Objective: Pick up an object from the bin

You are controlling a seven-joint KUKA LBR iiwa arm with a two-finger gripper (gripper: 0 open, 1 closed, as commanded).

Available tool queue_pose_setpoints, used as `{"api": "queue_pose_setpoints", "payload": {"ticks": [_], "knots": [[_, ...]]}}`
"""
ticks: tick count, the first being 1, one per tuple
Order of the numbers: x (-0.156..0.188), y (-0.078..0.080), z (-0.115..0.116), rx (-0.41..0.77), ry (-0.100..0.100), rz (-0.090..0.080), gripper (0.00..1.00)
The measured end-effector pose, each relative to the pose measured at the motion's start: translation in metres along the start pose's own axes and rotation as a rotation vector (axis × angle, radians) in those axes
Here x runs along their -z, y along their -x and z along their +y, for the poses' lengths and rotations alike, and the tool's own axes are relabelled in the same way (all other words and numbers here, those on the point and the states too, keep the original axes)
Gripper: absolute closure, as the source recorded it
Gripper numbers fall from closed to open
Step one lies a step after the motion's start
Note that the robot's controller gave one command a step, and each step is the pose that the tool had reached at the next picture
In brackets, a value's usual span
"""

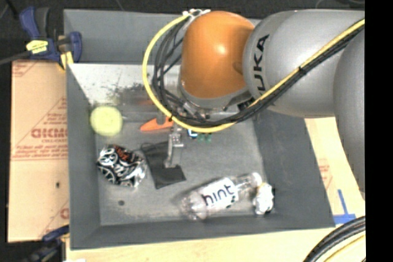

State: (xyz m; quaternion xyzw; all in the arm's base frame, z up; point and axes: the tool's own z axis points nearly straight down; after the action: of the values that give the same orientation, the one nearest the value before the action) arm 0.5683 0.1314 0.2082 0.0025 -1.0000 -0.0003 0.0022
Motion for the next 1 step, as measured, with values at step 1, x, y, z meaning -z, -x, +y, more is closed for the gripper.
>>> {"api": "queue_pose_setpoints", "payload": {"ticks": [1], "knots": [[0.0044, 0.0005, -0.0008, -0.003, 0.001, -0.006, 0.0]]}}
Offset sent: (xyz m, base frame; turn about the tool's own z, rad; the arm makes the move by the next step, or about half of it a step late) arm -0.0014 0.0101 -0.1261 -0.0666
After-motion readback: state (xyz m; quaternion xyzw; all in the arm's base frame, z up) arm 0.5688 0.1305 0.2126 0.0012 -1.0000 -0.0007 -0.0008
